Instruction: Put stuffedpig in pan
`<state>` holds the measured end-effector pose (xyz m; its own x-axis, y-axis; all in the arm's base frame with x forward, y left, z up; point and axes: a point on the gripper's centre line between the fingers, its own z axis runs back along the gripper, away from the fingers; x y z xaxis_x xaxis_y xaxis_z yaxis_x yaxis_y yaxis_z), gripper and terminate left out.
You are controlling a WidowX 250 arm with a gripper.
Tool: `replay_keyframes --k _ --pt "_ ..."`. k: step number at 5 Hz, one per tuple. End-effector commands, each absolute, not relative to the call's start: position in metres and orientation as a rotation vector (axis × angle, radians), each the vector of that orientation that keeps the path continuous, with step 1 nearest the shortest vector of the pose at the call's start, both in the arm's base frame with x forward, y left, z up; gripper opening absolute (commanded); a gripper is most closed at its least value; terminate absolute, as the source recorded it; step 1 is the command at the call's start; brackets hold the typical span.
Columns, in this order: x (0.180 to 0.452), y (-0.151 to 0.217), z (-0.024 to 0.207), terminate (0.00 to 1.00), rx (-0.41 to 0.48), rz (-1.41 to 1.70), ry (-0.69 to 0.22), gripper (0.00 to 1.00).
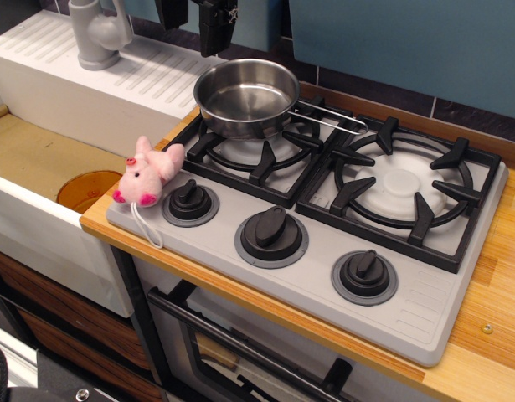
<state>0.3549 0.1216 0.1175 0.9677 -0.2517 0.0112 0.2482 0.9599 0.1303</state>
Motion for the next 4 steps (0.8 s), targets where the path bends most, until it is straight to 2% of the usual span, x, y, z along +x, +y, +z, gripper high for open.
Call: replay_keyframes --k 1,2,4 --pt "0.355 0.122 0.117 0.00 0.129 -0.253 -0.028 1.00" --pt "0.328 0.120 0.122 0.00 0.085 -0.189 -0.034 1.00" --pt "0.290 0.104 0.118 0.00 0.086 -0.130 -0.063 1.00"
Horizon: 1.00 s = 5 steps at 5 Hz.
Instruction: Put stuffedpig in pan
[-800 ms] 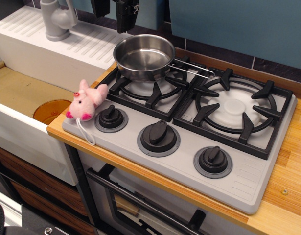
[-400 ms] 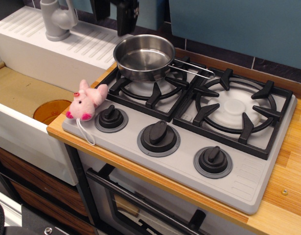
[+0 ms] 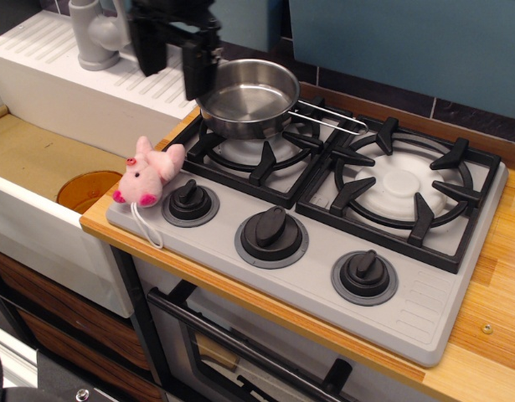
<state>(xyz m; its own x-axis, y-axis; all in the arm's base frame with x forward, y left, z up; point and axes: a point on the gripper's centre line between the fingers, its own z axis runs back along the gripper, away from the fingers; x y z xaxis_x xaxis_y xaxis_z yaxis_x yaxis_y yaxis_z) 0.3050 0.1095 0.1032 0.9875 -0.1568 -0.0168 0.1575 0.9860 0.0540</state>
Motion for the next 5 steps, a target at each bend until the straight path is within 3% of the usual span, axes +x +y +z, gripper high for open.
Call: replay_keyframes --k 1,5 --pt "0.275 0.106 0.102 0.00 0.112 -0.118 -0.101 1.00" --pt "0.253 0.106 0.064 0.00 0.142 -0.099 -0.171 1.00"
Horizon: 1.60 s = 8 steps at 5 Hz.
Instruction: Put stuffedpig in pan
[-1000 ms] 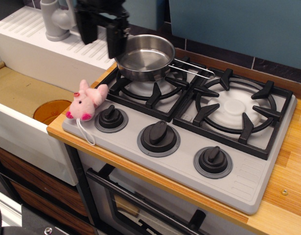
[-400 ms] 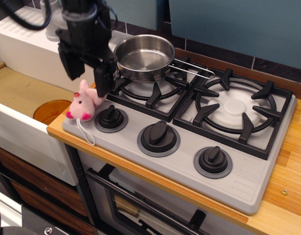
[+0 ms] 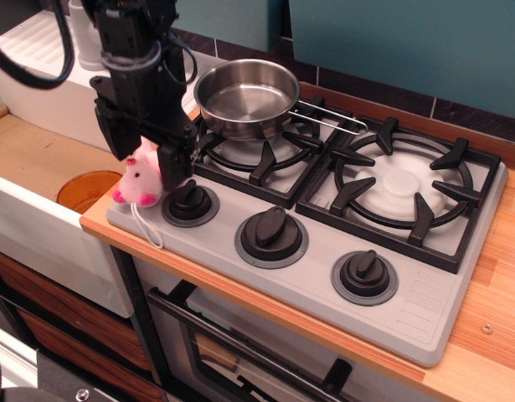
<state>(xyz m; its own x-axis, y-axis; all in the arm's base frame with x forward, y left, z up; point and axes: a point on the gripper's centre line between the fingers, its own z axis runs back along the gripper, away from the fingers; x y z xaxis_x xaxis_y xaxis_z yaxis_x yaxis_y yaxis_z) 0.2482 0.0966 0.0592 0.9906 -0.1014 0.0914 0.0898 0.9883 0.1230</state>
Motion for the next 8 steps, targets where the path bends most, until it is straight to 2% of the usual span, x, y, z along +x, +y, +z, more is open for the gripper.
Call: replay_keyframes --k 1,3,5,6,8 --pt "0.255 0.115 0.053 0.00 0.144 -0.121 -0.199 1.00" --pt "0.256 0.128 0.037 0.00 0.156 -0.141 -0.226 1.00" --pt "0.254 0.122 0.029 0.00 0.118 -0.136 -0.189 1.00" --pt "0.256 0.122 0.029 0.00 0.108 -0.146 -0.168 0.00" --pt "0.258 0.121 0.043 0.00 0.110 -0.155 -0.126 0.00"
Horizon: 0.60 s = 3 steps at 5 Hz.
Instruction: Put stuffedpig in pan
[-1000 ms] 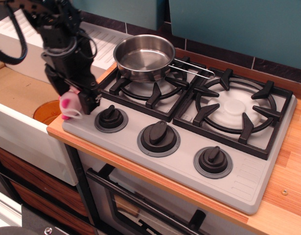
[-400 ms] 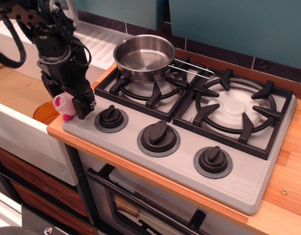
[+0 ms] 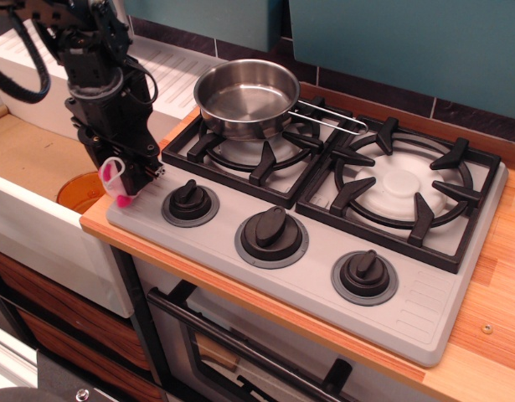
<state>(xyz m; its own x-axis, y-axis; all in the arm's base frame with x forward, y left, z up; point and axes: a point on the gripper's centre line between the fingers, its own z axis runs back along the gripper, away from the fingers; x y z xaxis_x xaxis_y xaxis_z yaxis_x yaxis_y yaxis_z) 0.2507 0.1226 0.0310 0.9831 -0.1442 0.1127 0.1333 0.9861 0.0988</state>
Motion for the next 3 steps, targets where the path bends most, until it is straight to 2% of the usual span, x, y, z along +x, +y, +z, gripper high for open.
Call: replay_keyframes --k 1,3 --pt "0.260 0.125 0.058 0.00 0.122 -0.171 -0.113 0.00" --pt "0.279 0.121 0.112 0.00 0.153 -0.187 -0.063 0.00"
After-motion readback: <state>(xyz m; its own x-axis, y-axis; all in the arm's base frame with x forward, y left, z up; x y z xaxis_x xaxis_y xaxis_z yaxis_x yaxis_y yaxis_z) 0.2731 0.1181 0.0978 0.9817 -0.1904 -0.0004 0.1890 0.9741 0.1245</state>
